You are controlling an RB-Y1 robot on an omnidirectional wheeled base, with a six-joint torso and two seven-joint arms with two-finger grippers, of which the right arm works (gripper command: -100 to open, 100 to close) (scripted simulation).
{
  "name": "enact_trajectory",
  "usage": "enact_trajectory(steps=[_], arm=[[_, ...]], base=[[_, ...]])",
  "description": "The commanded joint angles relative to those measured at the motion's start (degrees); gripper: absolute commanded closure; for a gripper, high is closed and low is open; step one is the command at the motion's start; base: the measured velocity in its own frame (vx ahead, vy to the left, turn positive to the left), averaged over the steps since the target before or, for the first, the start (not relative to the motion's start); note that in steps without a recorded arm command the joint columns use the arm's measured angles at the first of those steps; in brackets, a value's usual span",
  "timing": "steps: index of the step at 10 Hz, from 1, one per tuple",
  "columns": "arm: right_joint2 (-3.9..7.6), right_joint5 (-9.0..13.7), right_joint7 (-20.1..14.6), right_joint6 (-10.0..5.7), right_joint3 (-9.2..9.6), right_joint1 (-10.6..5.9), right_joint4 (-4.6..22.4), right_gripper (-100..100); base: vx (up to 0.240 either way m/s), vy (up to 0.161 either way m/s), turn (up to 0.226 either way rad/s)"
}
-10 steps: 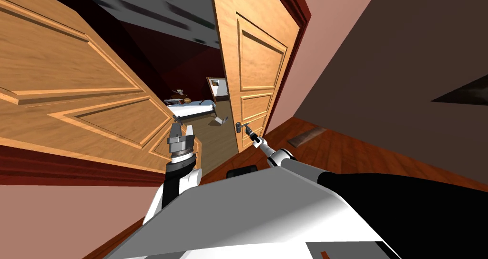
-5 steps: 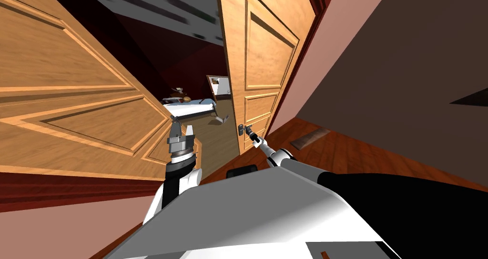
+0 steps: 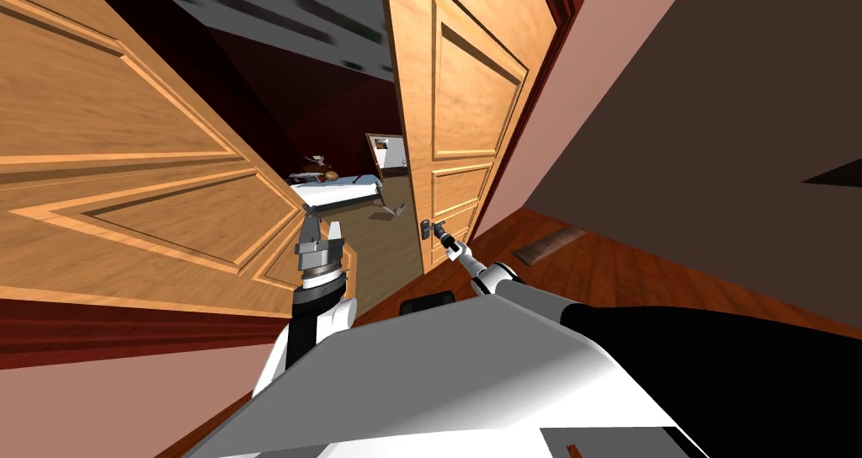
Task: Push the door open
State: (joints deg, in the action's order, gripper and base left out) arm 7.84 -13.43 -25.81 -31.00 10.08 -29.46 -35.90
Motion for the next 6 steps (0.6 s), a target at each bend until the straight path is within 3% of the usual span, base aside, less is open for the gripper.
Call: enact_trajectory(steps=[1,6], arm=[[0.14,0.29,0.45,0.10,-0.68,0.07,0.06,100],[0.59,1.22,1.87,0.40,-2.83,0.30,0.27,100]], base=[[0.100,0.060,-0.022],[0.149,0.103,-0.035]])
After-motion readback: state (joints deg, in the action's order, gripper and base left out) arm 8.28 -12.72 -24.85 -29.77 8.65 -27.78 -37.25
